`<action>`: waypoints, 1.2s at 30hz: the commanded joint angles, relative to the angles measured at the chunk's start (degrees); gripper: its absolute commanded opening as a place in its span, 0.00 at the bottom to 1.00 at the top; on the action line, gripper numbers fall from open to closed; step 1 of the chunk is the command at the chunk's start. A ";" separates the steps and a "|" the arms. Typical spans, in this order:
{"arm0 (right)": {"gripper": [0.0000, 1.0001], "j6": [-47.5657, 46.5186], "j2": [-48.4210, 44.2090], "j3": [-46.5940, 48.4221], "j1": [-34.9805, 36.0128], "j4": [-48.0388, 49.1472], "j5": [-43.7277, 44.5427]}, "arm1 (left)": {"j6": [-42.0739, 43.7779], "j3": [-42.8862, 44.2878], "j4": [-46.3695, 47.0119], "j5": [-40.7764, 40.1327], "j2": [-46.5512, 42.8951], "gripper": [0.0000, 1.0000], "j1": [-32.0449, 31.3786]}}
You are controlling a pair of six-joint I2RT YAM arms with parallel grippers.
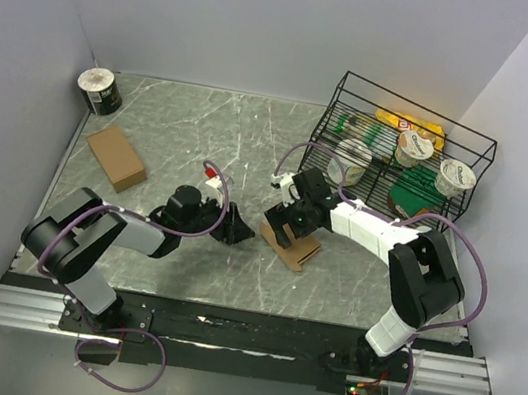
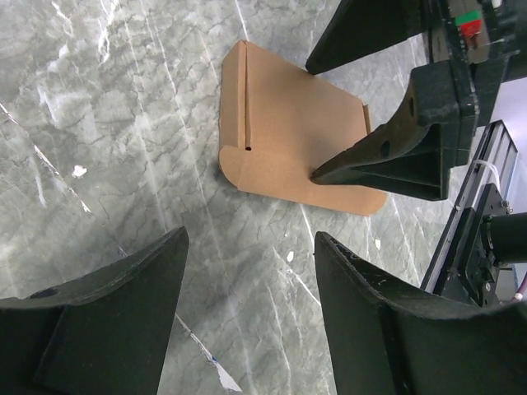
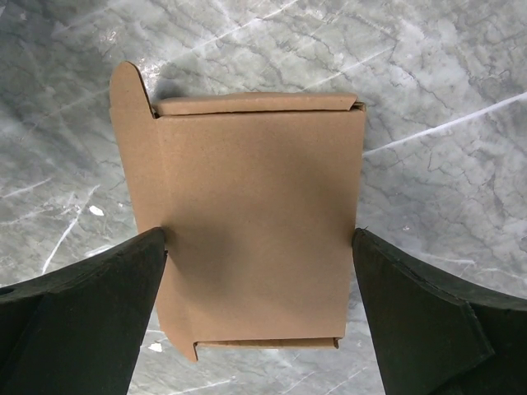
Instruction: Fold the paper box
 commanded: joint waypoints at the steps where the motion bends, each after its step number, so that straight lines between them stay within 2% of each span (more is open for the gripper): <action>1: 1.00 -0.94 1.87 1.01 -0.25 1.28 1.68 | 1.06 1.99 1.66 1.77 1.30 0.69 0.21; 27: 0.99 -2.61 10.75 4.79 2.30 -2.50 7.92 | 1.76 2.43 0.43 0.98 -0.89 0.71 0.21; 30: 0.98 -2.79 12.07 5.57 2.56 -3.55 9.31 | 1.85 2.08 0.52 0.71 -1.42 0.72 0.21; 36: 0.84 -2.53 13.40 7.16 3.09 -5.40 6.71 | -0.69 1.64 0.61 1.50 -5.11 0.73 1.35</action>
